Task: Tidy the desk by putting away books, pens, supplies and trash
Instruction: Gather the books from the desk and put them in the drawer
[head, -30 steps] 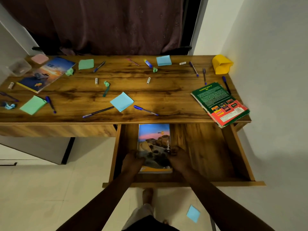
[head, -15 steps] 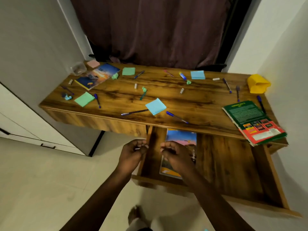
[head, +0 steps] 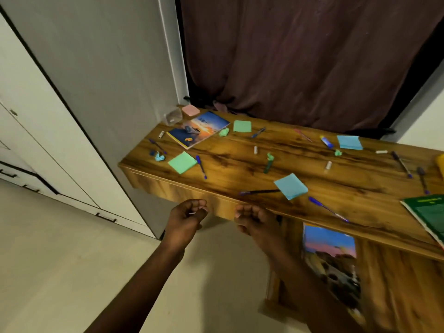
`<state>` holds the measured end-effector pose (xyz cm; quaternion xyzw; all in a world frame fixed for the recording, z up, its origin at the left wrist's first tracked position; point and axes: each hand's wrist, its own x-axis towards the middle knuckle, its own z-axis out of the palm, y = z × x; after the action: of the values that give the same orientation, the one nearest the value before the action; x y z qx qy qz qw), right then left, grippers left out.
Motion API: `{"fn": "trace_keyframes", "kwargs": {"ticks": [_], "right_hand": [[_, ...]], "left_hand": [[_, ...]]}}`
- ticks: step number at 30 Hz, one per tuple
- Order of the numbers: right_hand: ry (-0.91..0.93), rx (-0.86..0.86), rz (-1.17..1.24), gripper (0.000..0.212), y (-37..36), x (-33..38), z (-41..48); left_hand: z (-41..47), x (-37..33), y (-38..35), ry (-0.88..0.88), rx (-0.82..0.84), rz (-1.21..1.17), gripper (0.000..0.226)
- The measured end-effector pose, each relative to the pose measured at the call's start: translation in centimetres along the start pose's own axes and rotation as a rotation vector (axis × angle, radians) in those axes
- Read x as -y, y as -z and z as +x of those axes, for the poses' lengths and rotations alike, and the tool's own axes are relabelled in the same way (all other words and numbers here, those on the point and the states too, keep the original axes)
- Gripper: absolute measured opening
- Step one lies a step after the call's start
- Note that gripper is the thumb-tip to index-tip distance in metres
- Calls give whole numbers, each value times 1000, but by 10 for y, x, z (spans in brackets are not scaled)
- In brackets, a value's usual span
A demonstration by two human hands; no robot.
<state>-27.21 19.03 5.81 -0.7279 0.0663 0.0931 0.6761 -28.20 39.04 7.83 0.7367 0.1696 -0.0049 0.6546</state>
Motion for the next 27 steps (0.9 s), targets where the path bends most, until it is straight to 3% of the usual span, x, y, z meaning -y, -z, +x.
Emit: {"fn": "trace_keyframes", "kwargs": {"ticks": [11, 20, 27], "right_hand": [[-50, -20, 173, 15, -98, 28, 76], [-57, -37, 62, 17, -127, 43, 171], [-94, -84, 116, 14, -143, 61, 267]], "left_hand": [[107, -9, 93, -13, -2, 27, 18], [194, -21, 94, -1, 17, 2, 21], [290, -36, 90, 24, -39, -12, 17]]}}
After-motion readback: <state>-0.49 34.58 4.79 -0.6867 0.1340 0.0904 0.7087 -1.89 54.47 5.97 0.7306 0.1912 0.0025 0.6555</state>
